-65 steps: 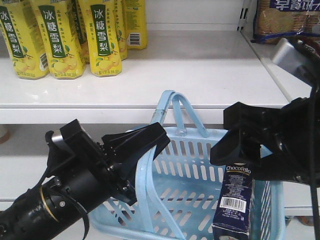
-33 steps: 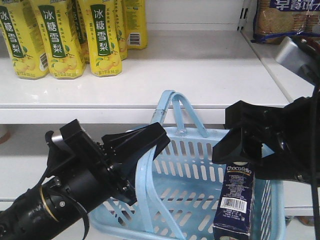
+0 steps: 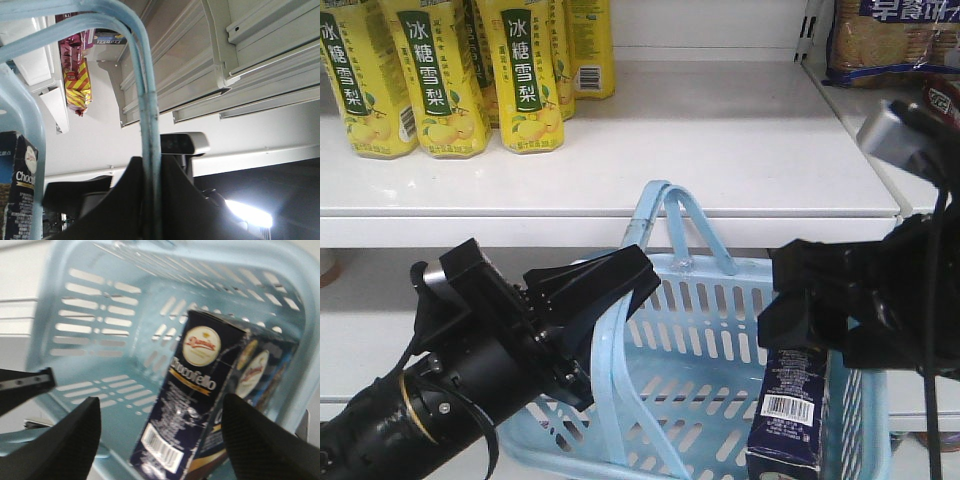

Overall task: Left arm holds basket, right arm returns cookies
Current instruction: 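Lower the open right gripper into the basket over the cookie box, then close the right gripper on the top of the Chocofello cookie box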

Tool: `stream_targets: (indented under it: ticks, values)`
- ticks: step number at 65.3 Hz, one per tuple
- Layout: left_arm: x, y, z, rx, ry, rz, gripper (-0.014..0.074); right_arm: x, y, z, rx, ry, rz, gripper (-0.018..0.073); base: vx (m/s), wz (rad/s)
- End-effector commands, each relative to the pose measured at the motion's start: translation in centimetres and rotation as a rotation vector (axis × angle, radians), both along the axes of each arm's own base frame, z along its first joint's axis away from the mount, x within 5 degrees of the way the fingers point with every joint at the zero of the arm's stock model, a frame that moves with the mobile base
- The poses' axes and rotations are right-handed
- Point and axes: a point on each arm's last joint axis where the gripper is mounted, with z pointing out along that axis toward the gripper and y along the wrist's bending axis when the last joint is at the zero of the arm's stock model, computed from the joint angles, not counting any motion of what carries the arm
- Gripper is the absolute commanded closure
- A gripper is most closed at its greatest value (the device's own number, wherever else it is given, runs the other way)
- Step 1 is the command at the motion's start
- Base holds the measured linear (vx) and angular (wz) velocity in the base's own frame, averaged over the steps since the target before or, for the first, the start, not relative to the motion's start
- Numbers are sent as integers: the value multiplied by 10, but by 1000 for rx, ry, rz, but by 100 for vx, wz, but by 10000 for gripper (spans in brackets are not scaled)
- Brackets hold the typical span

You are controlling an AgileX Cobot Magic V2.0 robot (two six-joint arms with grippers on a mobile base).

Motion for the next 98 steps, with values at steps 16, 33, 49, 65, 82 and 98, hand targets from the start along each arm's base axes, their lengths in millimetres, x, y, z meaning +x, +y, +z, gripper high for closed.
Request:
stream_targets:
  ticks: [16, 33, 49, 65, 82, 98]
  values:
    - [9, 13, 26, -172, -62, 125, 596, -5, 0, -3, 0, 26, 29, 80, 0, 0]
    - [9, 13, 26, -172, -62, 125, 596, 8, 4, -14, -56, 52, 19, 80, 0, 0]
    - [9, 13, 26, -172, -62, 125, 596, 19, 8, -24, -100, 79, 15, 80, 0, 0]
    - [9, 13, 26, -172, -62, 125, 596, 26, 10, -31, -138, 95, 10, 82, 0, 0]
    - [9, 13, 26, -172, -62, 125, 596, 33, 12, -38, -167, 111, 13, 127, 0, 0]
    - [9, 13, 26, -172, -62, 125, 596, 37, 10, -40, -214, 91, 11, 225, 0, 0]
